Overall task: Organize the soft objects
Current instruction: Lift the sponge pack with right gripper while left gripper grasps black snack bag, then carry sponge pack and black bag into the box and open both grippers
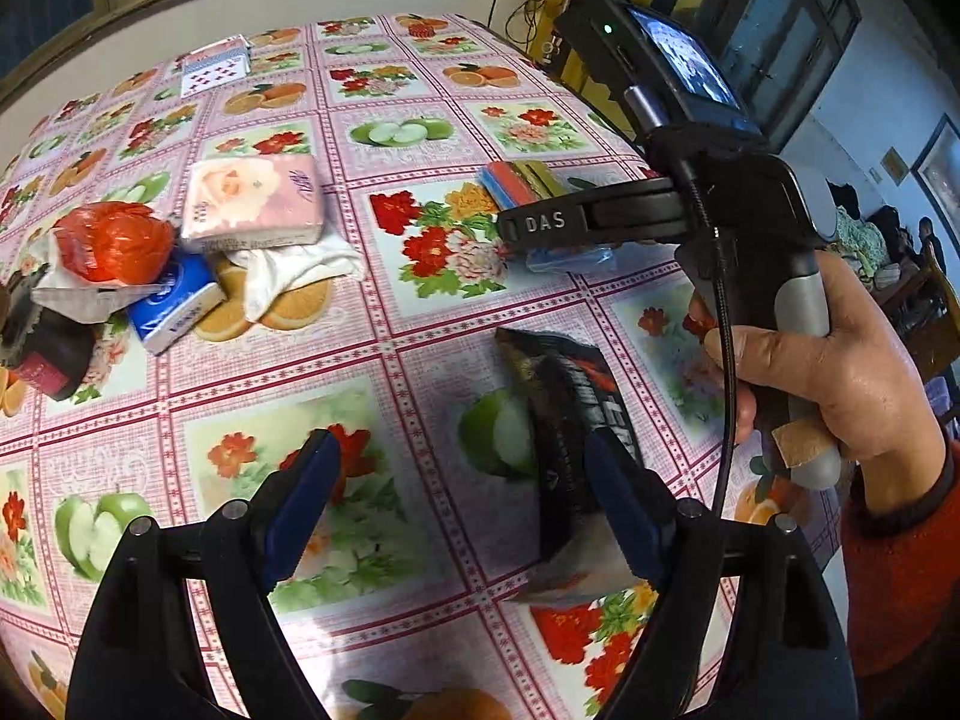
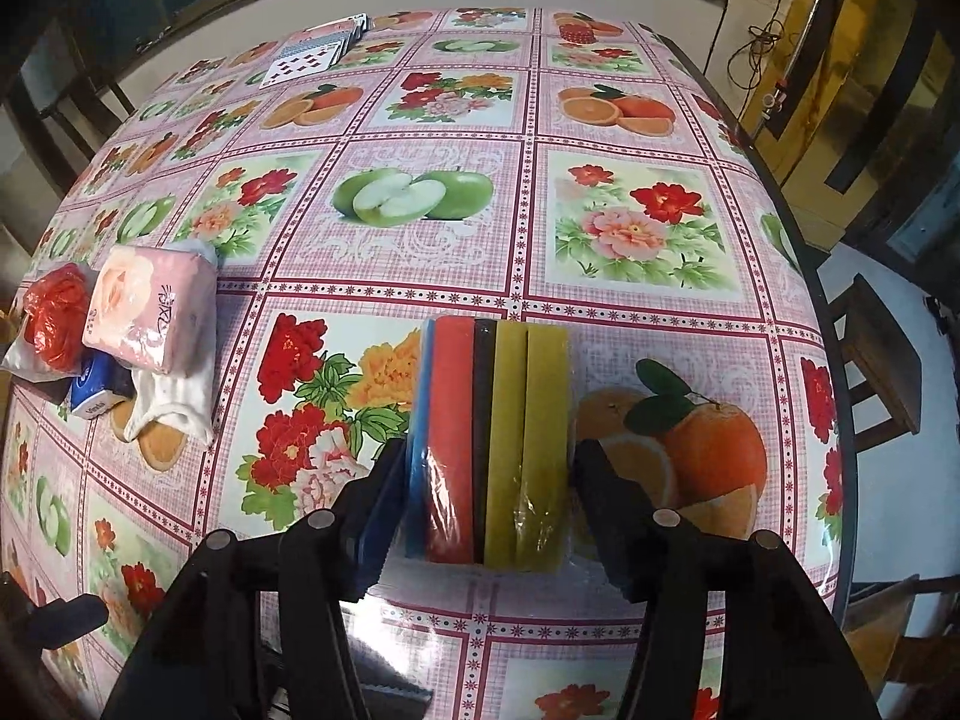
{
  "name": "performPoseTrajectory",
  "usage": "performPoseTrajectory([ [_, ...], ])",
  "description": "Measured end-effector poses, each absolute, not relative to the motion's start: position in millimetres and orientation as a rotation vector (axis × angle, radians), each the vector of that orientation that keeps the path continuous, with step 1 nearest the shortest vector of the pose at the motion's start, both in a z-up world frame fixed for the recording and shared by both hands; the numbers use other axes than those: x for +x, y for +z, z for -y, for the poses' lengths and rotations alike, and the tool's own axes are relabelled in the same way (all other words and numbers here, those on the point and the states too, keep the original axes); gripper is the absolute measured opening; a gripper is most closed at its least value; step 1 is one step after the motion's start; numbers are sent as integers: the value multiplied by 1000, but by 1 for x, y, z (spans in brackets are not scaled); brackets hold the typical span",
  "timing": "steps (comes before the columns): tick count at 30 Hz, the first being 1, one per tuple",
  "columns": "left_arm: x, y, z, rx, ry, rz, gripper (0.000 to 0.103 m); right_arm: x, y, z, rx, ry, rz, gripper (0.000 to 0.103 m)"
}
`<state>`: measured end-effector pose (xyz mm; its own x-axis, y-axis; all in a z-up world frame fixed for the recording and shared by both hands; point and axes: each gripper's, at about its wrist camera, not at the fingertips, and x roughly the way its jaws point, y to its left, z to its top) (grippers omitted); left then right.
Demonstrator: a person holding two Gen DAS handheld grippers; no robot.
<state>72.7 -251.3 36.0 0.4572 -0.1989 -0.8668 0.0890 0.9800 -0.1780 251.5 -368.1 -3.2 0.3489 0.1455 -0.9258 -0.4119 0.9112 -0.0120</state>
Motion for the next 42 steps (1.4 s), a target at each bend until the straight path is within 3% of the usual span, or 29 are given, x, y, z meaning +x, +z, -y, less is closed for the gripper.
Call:
performPoseTrajectory([
  [3,70,39,258,-145,-252,-1090,84,253,-7,371,-271,374,-1182,82],
  [14,98,9,280,-125,-248,-1231,83,254,-8,369,-292,404,-1182,87],
  [18,104,6,287,-72,-208,-1203,86,255,-11,367,-319,417,-1189,96],
  [22,97,2,302,61,-178,-1165,83,252,-11,368,-314,407,-1167,97],
  [24,86,3,296,88,-168,-1134,72,247,-10,368,-301,408,-1149,88],
  [25,81,5,288,79,-150,-1123,50,244,-8,368,-294,416,-1140,82],
  [26,77,7,278,64,-119,-1121,42,239,-5,366,-297,422,-1124,63],
  [27,75,8,269,29,-113,-1131,42,235,-2,363,-301,425,-1115,45],
  [42,-10,34,145,-196,-39,-1024,41,148,13,345,-16,638,-1100,43],
])
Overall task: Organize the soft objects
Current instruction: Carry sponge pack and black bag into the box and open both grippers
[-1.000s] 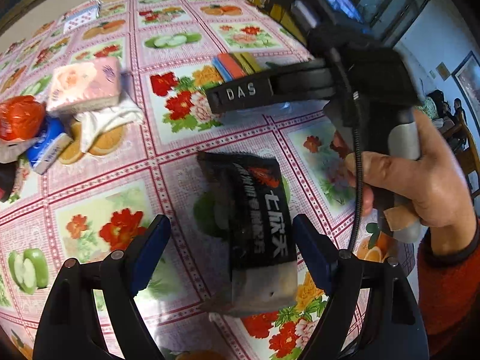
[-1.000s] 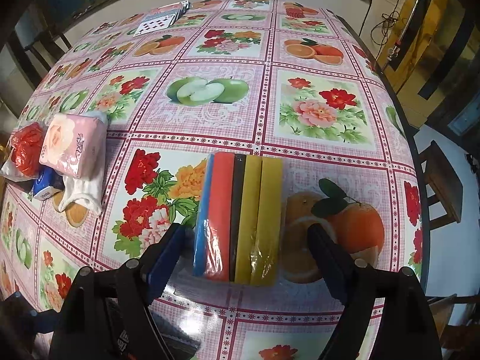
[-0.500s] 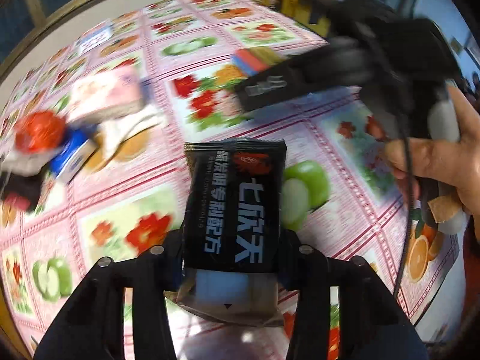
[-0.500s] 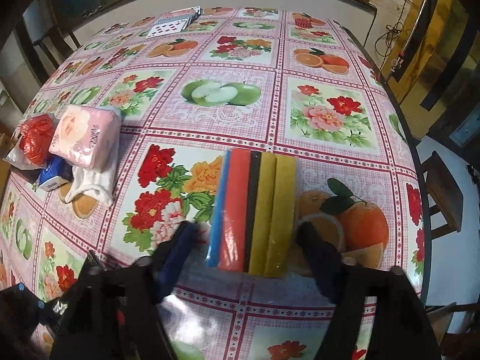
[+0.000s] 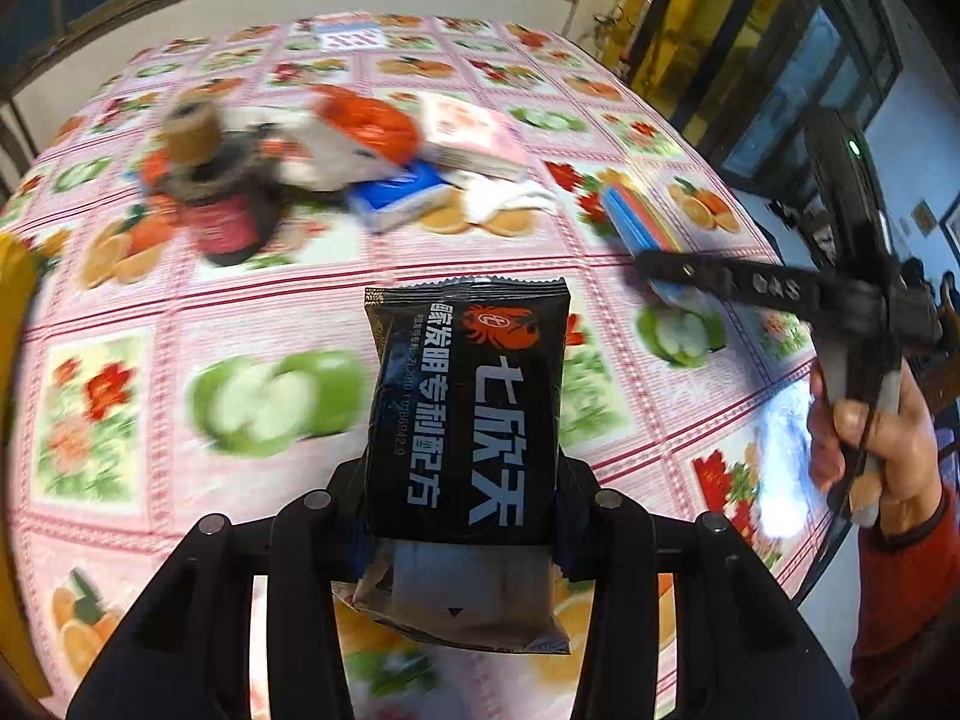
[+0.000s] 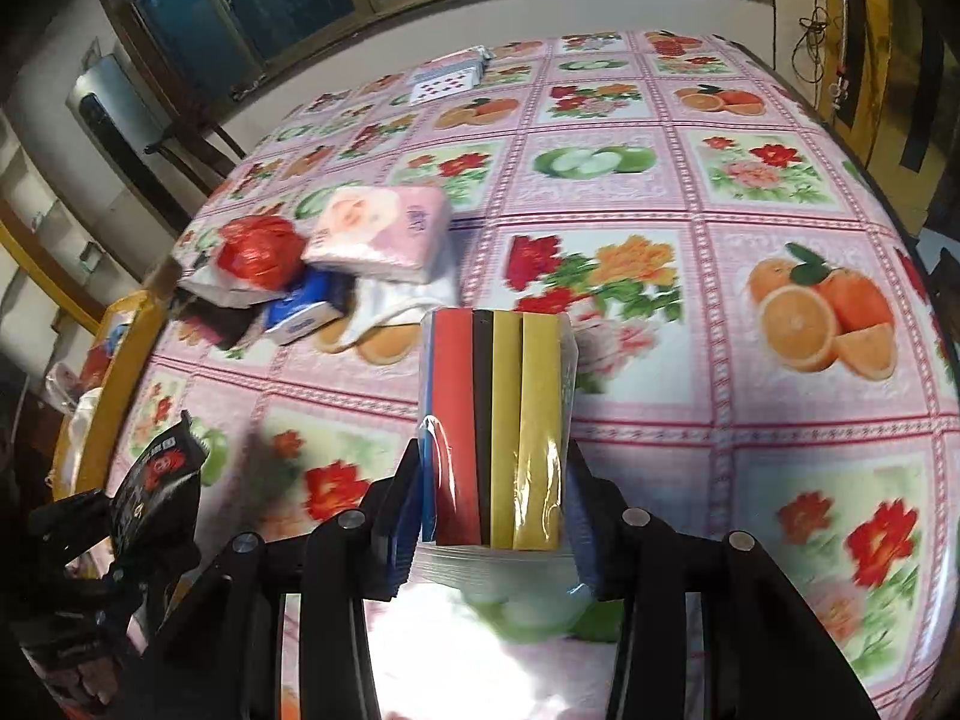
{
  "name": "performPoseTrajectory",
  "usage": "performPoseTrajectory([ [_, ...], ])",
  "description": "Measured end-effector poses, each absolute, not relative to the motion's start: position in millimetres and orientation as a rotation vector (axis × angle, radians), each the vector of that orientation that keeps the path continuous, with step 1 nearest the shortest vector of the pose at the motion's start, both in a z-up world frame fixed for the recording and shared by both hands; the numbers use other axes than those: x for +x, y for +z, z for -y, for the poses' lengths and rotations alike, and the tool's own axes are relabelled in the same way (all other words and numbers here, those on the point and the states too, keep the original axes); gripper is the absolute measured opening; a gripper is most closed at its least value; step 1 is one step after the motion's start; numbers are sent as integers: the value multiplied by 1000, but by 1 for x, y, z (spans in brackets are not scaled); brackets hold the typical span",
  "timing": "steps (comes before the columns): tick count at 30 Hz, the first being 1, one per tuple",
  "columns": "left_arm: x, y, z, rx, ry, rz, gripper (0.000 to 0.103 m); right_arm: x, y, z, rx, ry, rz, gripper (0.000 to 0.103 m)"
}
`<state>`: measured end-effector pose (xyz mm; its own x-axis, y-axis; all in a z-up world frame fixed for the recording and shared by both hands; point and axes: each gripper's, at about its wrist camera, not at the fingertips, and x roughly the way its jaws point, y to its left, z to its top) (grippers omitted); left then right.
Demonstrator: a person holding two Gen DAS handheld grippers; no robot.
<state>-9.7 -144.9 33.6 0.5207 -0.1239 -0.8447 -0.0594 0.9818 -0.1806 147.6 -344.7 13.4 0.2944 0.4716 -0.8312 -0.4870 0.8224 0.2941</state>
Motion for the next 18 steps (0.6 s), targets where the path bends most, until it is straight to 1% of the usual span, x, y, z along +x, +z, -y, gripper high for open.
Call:
performPoseTrajectory([
  [4,-50,52,98,-205,26,-958,41,108,34,301,31,797,-1082,43],
  [10,-99,76,-4,-188,243,-882,42,51,68,175,1,1059,-1069,43],
  [13,-117,74,-67,-199,398,-882,42,36,74,95,-20,1125,-1075,43],
  [18,-134,58,-137,-261,530,-891,42,22,61,-18,-47,1168,-1116,43],
])
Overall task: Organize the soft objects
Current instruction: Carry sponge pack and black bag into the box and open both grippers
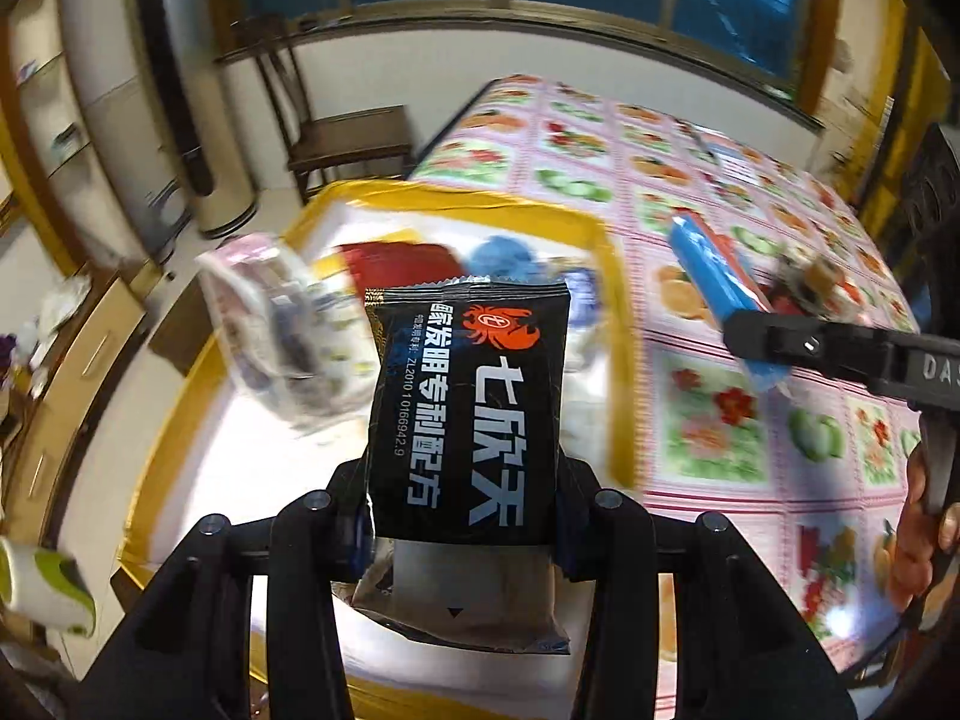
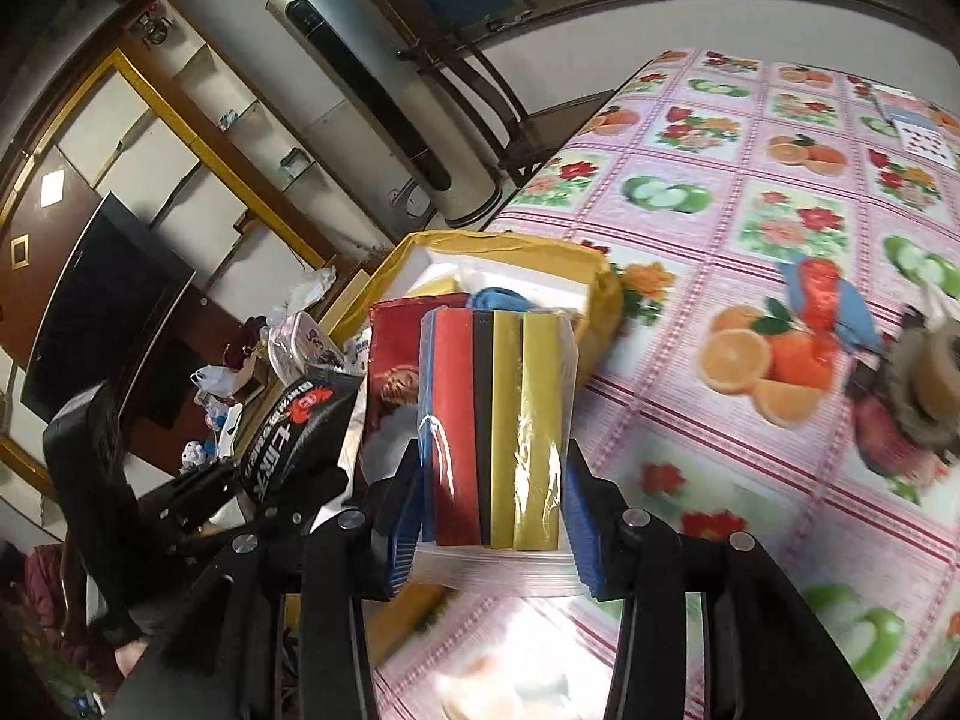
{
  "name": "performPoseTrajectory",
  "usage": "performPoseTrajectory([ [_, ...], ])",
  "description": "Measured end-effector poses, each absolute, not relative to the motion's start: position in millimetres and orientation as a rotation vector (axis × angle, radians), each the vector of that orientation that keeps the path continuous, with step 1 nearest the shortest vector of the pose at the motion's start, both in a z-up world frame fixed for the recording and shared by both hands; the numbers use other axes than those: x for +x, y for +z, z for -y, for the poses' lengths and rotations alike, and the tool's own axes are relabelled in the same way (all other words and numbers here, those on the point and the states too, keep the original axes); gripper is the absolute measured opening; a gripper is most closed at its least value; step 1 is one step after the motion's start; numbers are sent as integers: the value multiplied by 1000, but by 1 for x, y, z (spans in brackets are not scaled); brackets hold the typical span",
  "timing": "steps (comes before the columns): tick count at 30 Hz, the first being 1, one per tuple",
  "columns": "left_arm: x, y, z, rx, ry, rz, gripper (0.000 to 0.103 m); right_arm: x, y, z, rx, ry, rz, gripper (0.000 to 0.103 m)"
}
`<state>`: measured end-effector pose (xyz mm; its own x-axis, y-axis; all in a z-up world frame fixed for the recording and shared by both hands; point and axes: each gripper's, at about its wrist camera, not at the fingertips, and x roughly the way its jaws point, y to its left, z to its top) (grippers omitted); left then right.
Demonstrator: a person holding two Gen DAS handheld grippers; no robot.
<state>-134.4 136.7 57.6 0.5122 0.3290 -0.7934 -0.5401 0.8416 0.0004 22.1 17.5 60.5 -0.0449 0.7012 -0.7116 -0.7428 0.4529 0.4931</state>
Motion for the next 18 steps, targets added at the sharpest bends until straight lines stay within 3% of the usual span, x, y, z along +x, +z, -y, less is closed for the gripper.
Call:
performPoseTrajectory([
  [6,-136,30,-167,-319,554,-914,43,20,24,-93,-138,1082,-1157,47],
  [8,-143,24,-173,-354,549,-911,55,21,19,-94,-99,1109,-1189,50],
  [9,-146,25,-174,-370,549,-899,72,22,18,-91,-74,1119,-1202,53],
  [10,-150,26,-175,-388,556,-883,79,24,19,-87,-49,1134,-1213,54],
  [13,-156,31,-176,-413,580,-862,79,26,24,-68,10,1153,-1204,63],
  [18,-159,45,-161,-382,619,-829,79,26,29,-35,97,1163,-1208,66],
])
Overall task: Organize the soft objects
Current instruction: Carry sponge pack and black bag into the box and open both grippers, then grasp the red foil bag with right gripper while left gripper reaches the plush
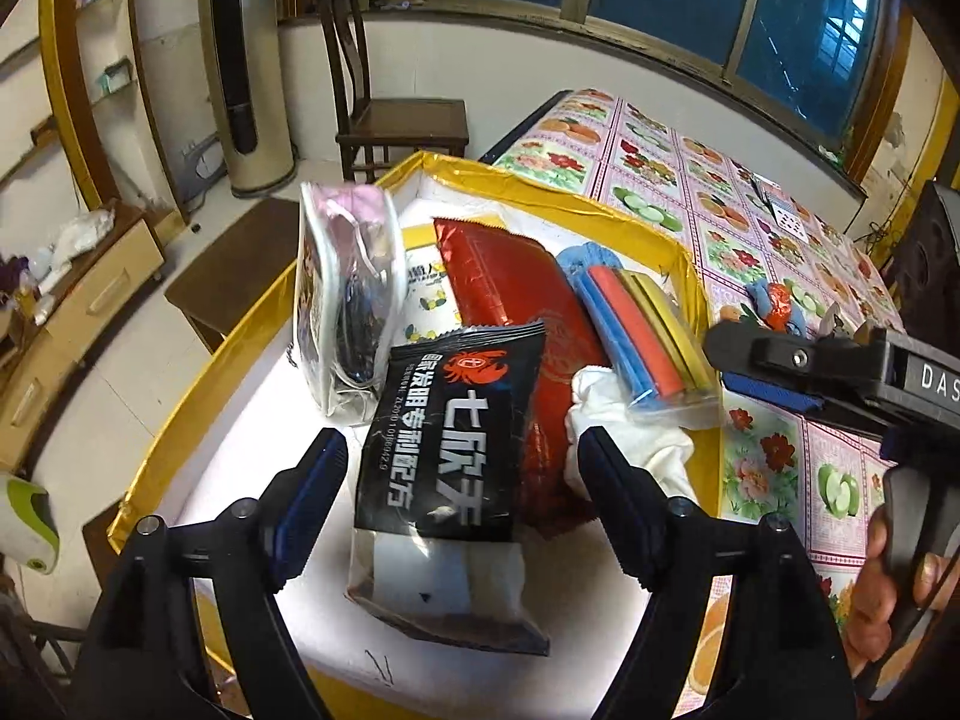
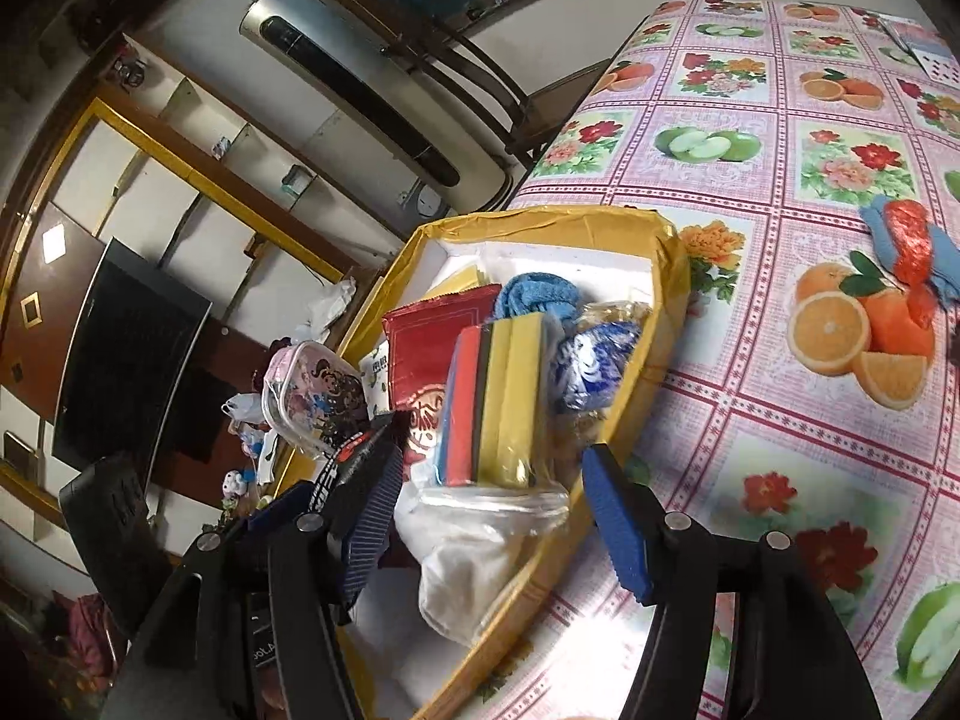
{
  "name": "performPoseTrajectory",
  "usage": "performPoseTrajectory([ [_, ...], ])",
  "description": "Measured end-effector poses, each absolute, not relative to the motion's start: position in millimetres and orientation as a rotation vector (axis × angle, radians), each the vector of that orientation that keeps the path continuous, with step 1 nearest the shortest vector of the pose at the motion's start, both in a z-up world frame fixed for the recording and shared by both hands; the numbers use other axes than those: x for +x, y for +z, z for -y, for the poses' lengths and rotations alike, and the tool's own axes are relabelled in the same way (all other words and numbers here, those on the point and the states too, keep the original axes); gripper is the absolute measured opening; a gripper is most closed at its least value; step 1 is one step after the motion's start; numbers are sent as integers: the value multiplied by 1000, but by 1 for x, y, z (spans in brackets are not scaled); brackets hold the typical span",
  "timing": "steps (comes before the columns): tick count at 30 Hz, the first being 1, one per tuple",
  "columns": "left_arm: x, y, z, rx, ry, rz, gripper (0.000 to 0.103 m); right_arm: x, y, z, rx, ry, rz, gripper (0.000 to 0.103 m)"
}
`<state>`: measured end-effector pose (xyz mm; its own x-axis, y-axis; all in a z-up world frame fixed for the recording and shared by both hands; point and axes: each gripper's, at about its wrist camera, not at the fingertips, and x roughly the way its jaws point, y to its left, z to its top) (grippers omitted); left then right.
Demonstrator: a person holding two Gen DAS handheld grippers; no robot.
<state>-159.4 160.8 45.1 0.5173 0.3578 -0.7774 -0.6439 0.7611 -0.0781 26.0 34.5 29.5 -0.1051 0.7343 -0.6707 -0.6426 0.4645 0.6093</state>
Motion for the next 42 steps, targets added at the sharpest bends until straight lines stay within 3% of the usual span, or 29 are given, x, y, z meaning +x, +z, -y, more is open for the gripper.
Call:
performPoseTrajectory([
  [7,-159,67,-108,-245,652,-741,79,8,41,44,115,1174,-1113,67],
  [12,-141,77,-56,-183,585,-683,79,4,53,123,131,1071,-997,74],
  [24,-75,78,35,-90,396,-727,79,33,65,268,194,826,-915,78],
  [42,-29,53,35,-131,371,-826,79,138,45,268,110,713,-931,79],
])
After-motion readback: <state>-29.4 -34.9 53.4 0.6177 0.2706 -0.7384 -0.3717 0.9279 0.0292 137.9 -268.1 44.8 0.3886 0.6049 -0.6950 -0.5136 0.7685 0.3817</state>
